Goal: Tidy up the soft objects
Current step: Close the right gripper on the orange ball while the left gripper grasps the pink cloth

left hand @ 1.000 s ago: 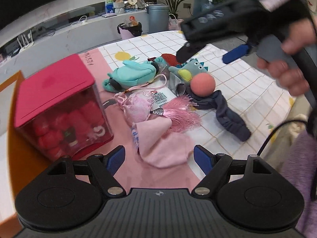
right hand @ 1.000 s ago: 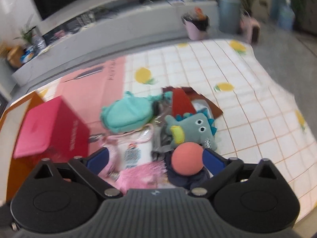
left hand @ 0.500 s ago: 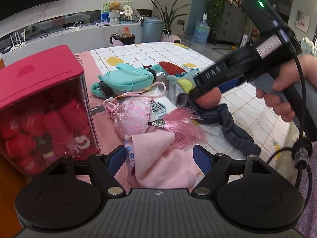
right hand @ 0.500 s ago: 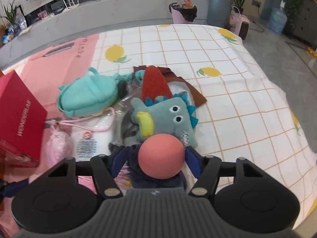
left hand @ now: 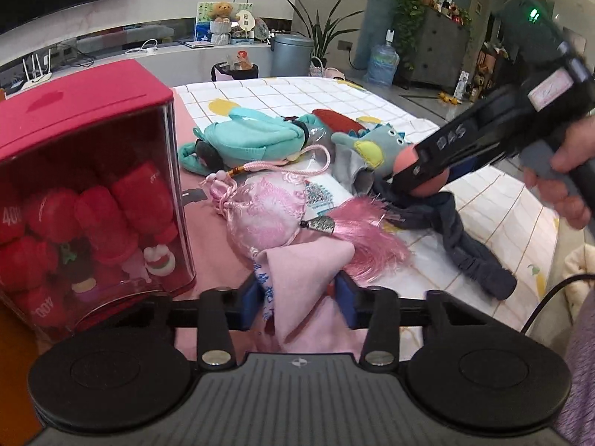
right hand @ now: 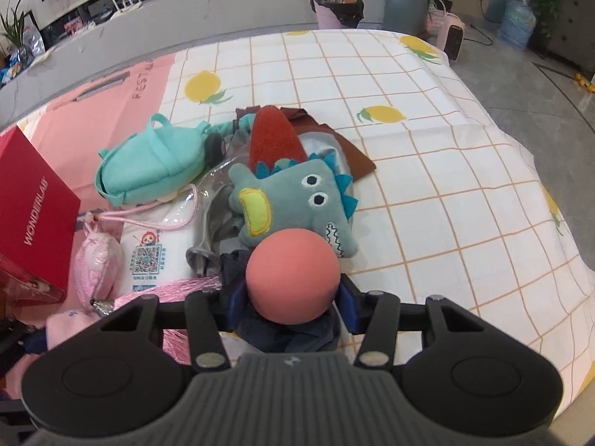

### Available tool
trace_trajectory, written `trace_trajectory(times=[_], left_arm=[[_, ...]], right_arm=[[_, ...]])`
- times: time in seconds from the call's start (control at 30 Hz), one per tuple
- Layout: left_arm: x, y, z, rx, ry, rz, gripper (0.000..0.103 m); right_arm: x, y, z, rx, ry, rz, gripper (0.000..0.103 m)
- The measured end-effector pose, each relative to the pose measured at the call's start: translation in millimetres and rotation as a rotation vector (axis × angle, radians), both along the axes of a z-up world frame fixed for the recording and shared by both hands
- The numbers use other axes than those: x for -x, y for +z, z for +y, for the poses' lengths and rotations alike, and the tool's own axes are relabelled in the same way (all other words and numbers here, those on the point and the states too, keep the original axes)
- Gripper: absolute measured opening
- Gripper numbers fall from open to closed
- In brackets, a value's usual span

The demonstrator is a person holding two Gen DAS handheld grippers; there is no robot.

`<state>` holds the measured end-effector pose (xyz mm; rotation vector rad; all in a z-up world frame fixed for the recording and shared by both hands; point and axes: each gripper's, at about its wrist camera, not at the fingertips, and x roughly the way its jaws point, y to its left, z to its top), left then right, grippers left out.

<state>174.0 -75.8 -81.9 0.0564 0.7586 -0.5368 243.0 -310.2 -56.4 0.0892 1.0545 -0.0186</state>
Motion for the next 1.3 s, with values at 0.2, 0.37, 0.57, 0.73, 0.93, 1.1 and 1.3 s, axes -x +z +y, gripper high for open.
trace_trajectory(times=[0.2, 0.37, 0.57, 0.73, 0.93, 1.1, 1.3], left_arm=[[-0.9, -3.0, 3.1, -0.001, -0.002, 0.006, 0.013], [1.7, -4.4, 5.5, -0.003, 0.016, 0.014, 0.006], [6.7, -2.2, 12.5, 0.013, 0.064, 0.025, 0.006], [10.6, 3.9, 17.4, 0.03, 0.095, 0.025, 0.006], [22.6, 18.9, 16.3, 0.024, 0.074, -0.033, 0.006], [34.3, 36.5, 15.7, 0.054, 0.105, -0.072, 0.006], [47.2, 68.1, 19.6, 0.029, 0.157, -0.113, 0.006]], right_arm=[[9.1, 5.9, -8.9, 0.003, -0.032, -0.017, 0.05], [18.0, 12.1, -13.9, 0.009, -0.079, -0.037, 0.05], [31.2, 22.4, -15.3, -0.015, -0.084, -0.082, 0.05], [40.2, 27.3, -20.8, -0.022, -0.121, -0.098, 0.05], [52.4, 38.2, -23.8, -0.064, -0.143, -0.149, 0.05], [61.2, 48.1, -20.7, -0.071, -0.14, -0.192, 0.05], [75.3, 63.1, -9.9, -0.054, -0.142, -0.243, 0.05]])
